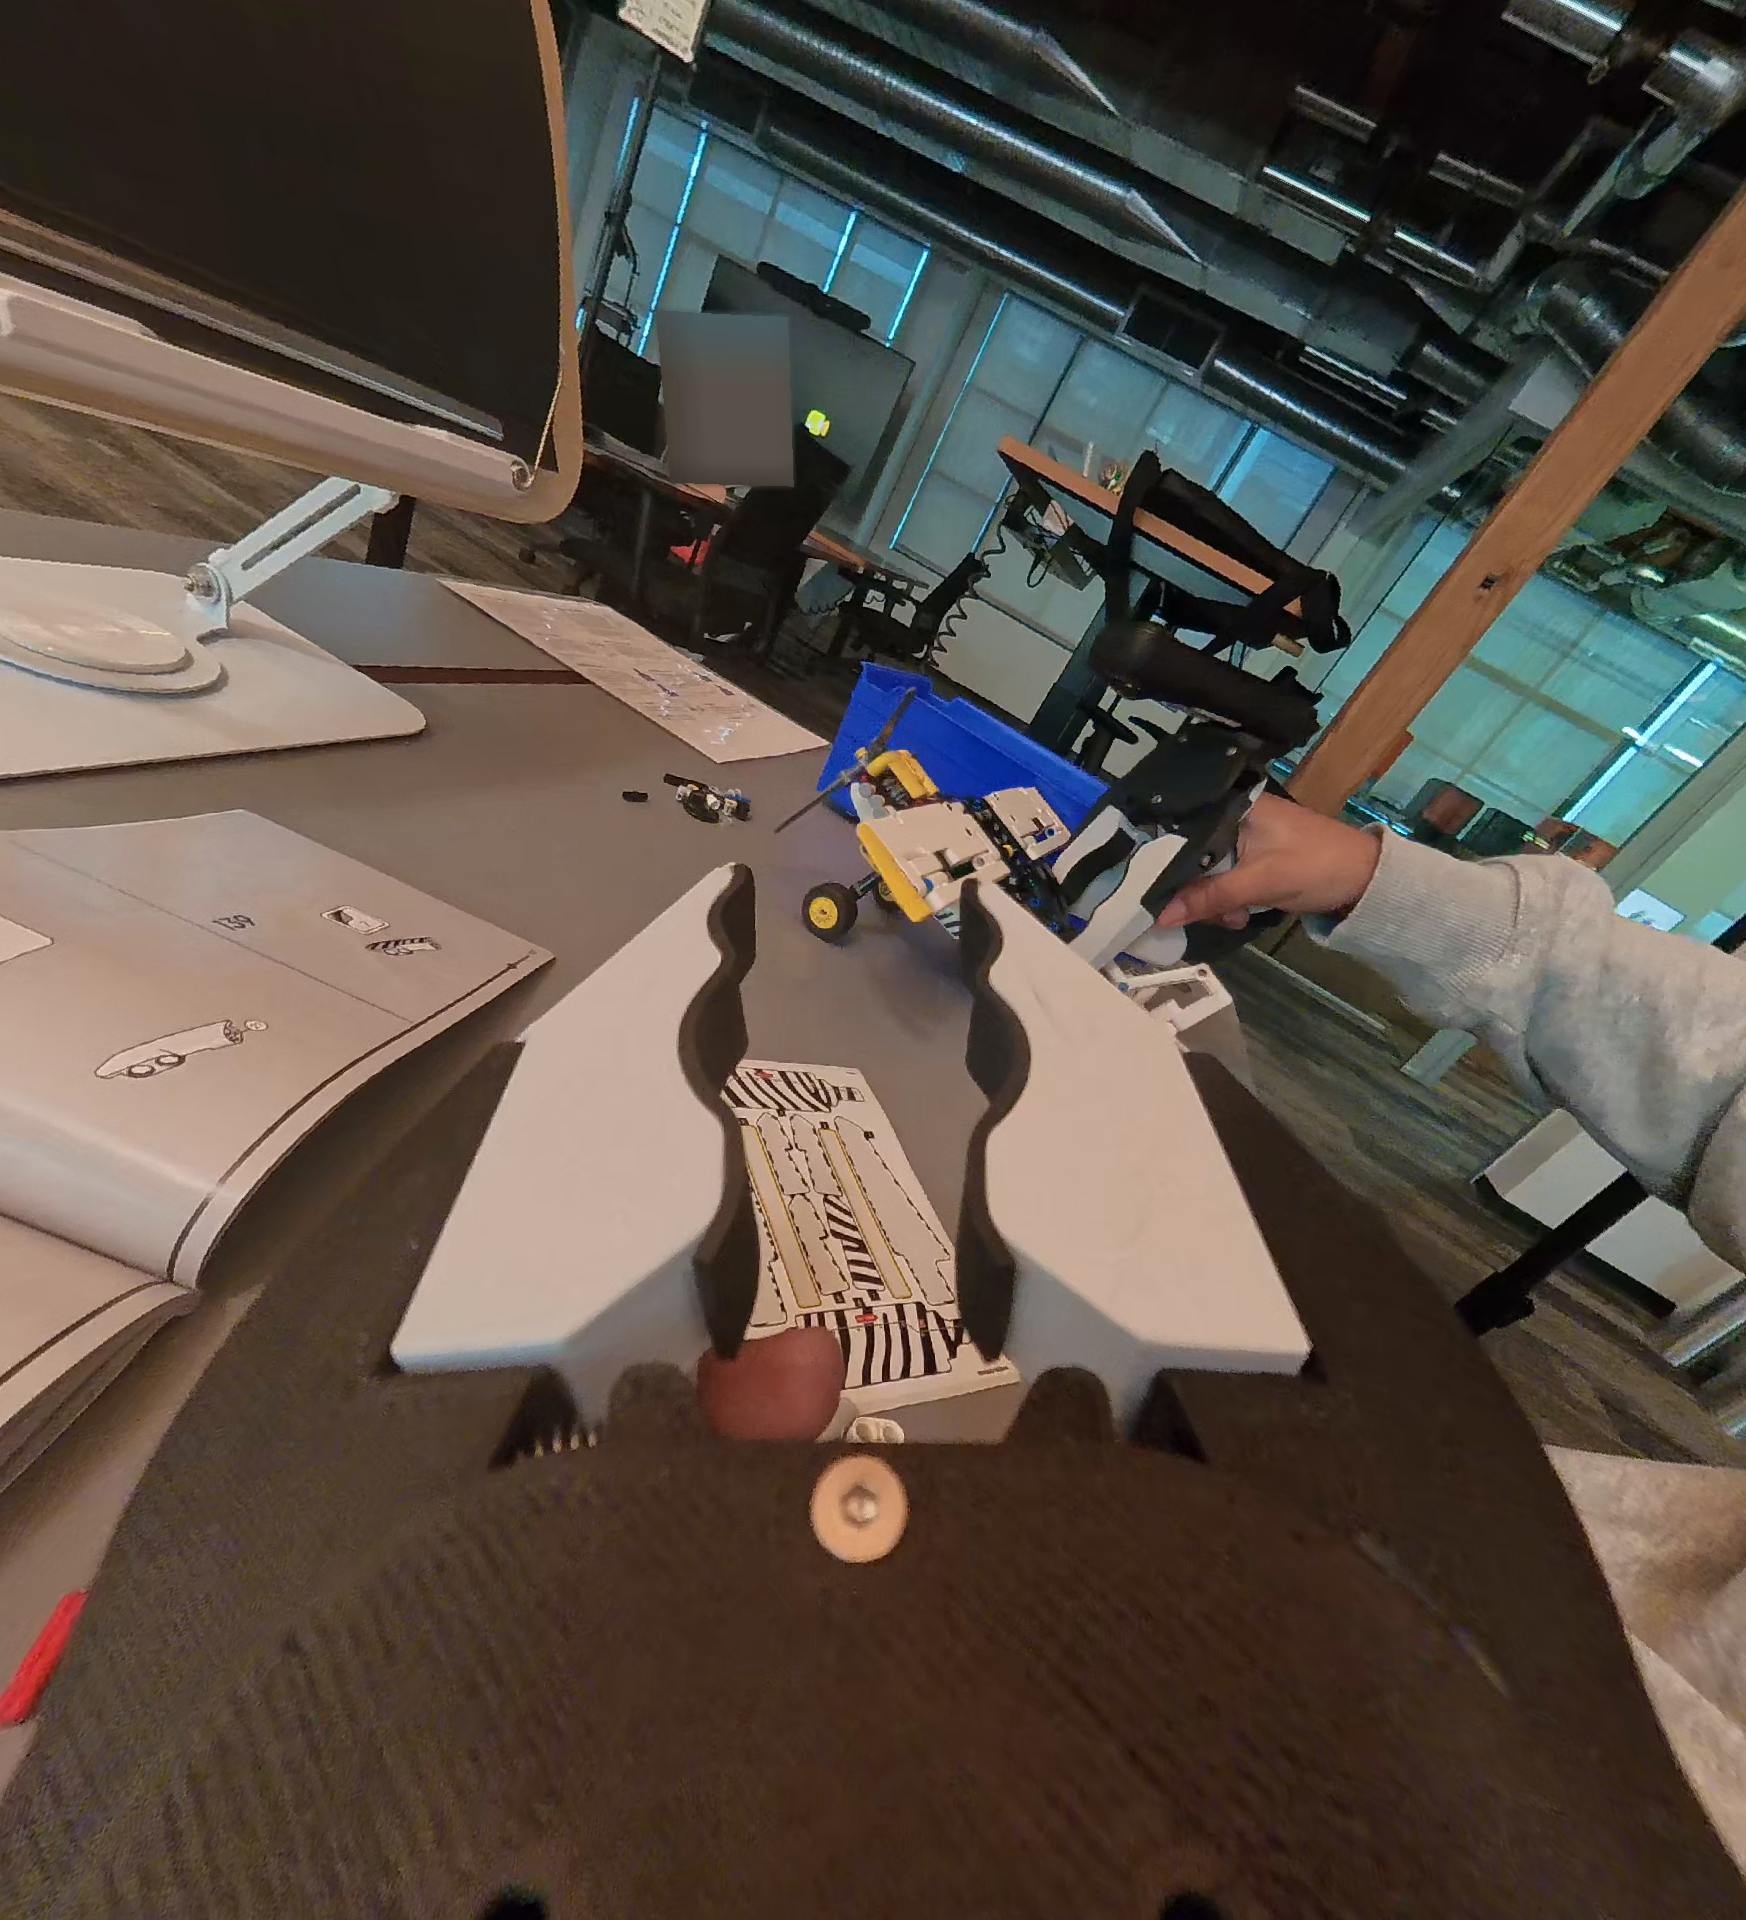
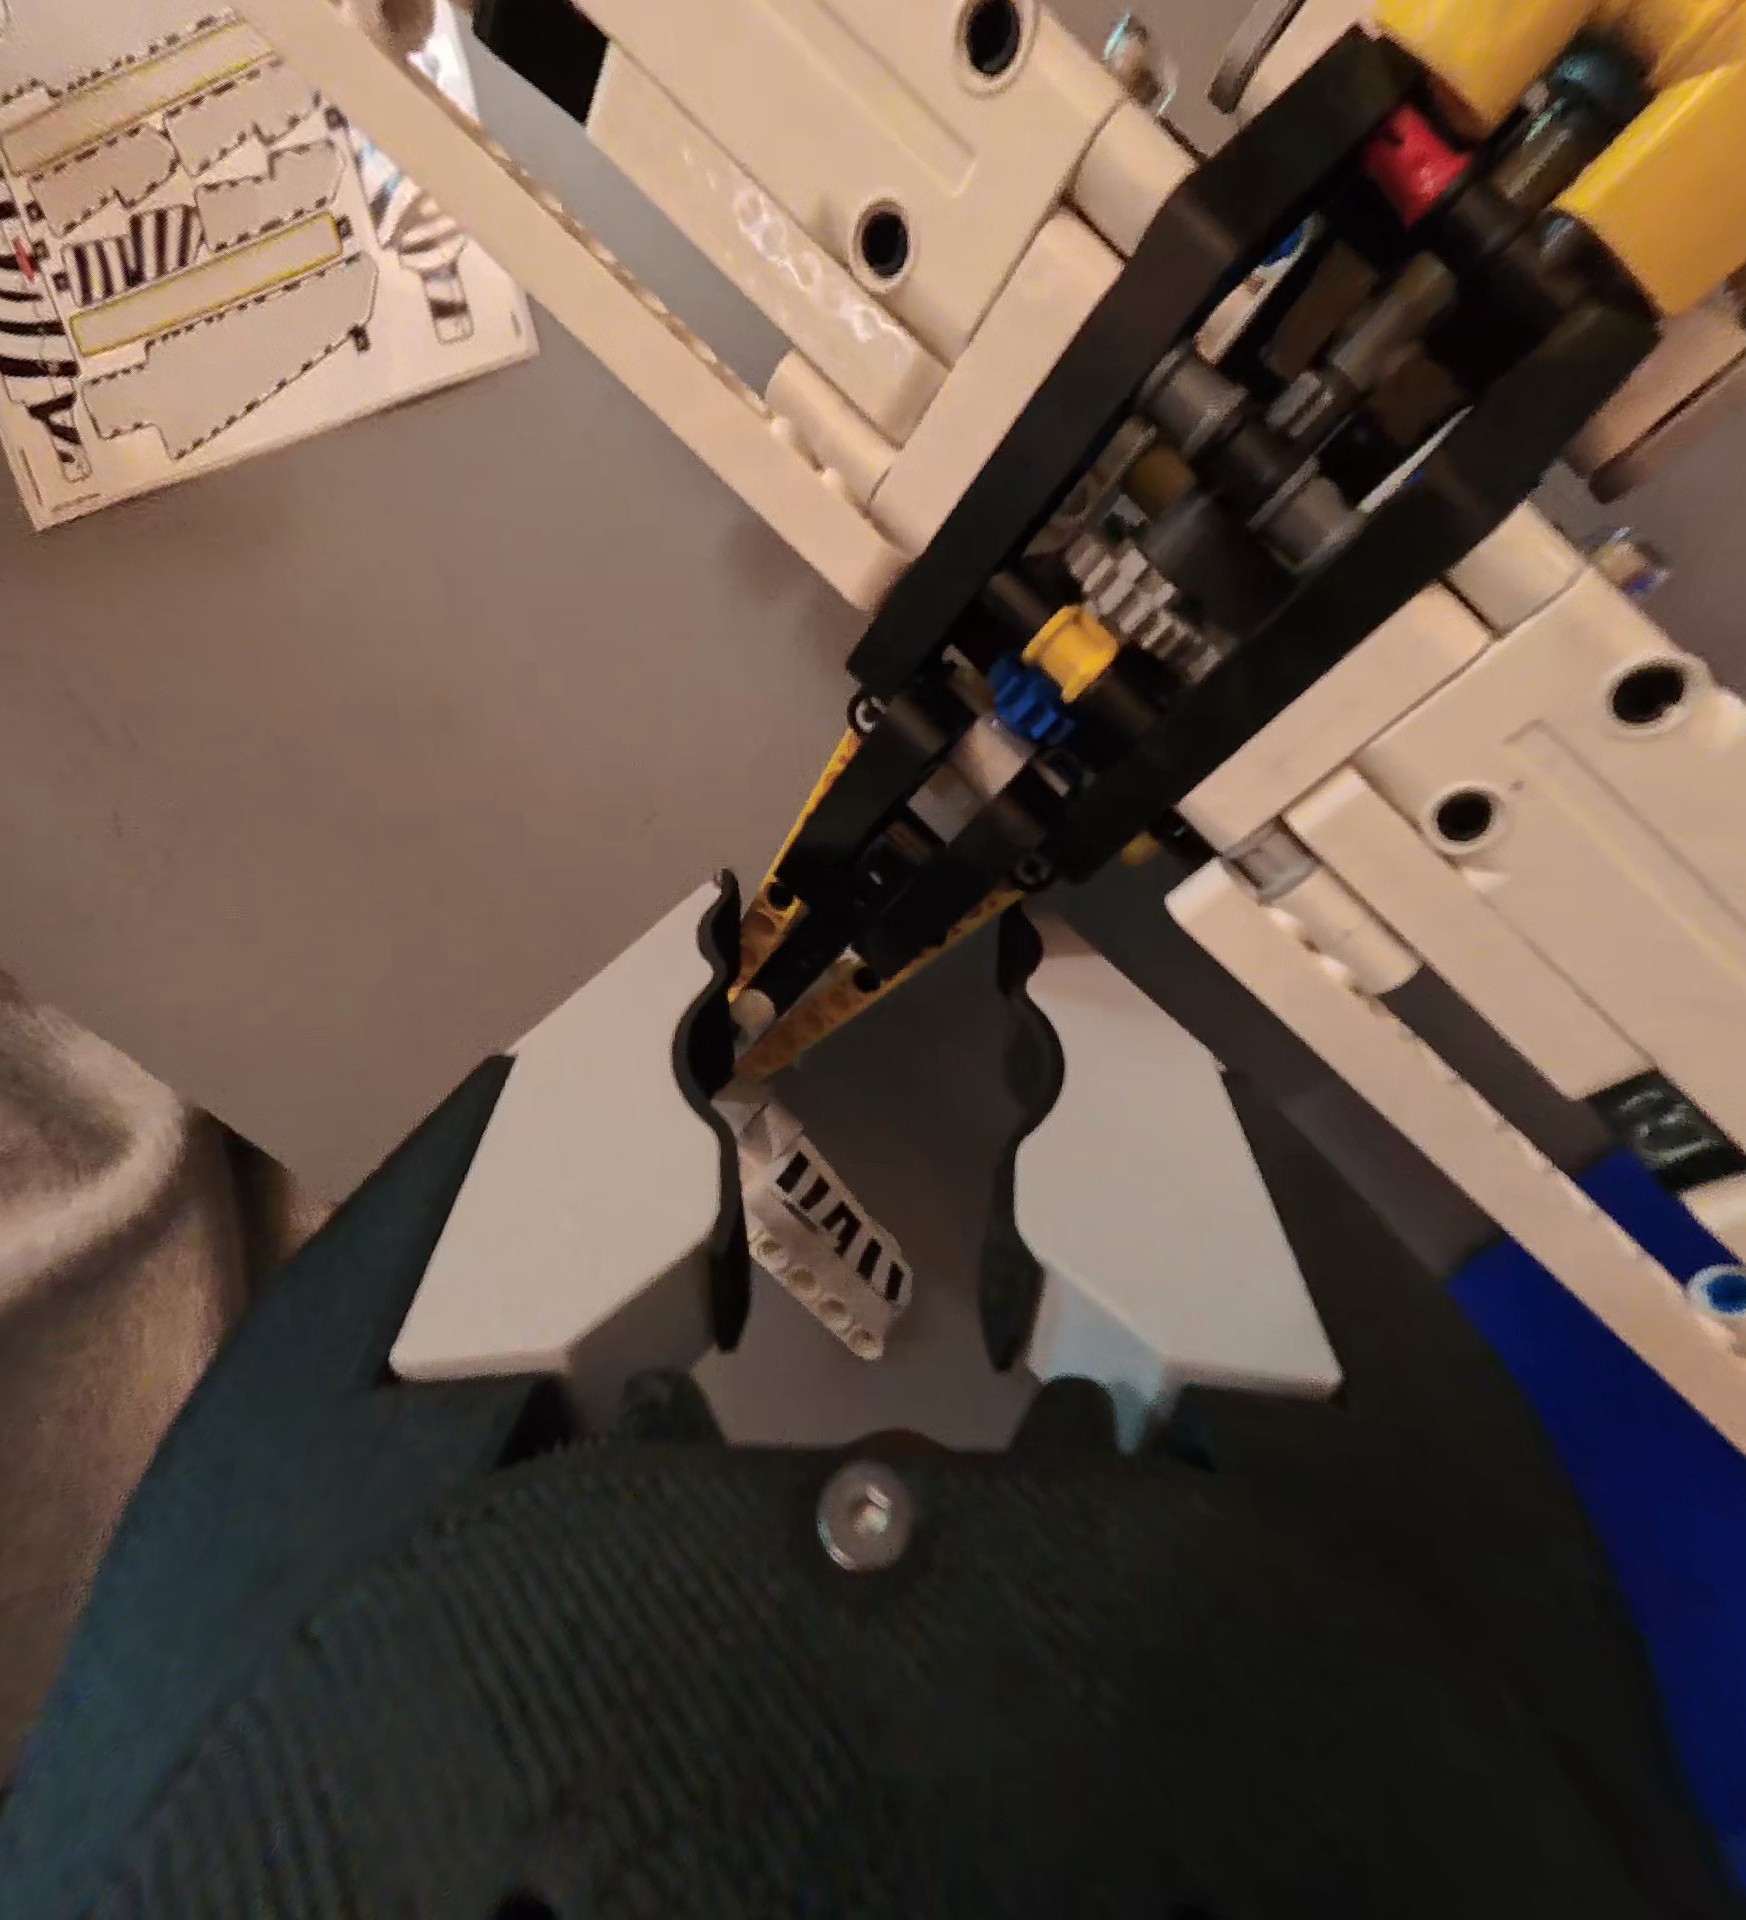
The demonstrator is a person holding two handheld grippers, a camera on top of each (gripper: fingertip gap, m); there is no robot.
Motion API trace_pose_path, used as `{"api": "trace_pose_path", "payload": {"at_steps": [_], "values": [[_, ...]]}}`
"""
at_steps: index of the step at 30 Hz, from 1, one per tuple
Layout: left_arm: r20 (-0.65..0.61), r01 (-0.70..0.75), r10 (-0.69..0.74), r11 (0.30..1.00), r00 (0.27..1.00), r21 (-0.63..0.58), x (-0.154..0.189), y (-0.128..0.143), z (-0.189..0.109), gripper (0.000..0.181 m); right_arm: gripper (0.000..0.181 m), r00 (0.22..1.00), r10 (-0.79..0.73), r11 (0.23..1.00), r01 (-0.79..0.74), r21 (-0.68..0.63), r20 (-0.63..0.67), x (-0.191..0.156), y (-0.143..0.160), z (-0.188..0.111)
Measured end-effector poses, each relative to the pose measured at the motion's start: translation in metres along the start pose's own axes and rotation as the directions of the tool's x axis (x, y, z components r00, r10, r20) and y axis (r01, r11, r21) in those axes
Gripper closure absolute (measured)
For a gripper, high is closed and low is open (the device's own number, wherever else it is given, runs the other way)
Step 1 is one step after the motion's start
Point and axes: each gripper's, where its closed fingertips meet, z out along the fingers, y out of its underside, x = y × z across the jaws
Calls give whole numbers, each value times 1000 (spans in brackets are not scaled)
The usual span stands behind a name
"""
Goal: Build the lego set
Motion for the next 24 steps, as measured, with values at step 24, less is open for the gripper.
{"api": "trace_pose_path", "payload": {"at_steps": [24], "values": [[-8, 20, -20, 1000, 1000, -5, 0, 1, 0, 142, 139, 998, 52, 997, -53, 51, 36, -14, 15, 0]]}}
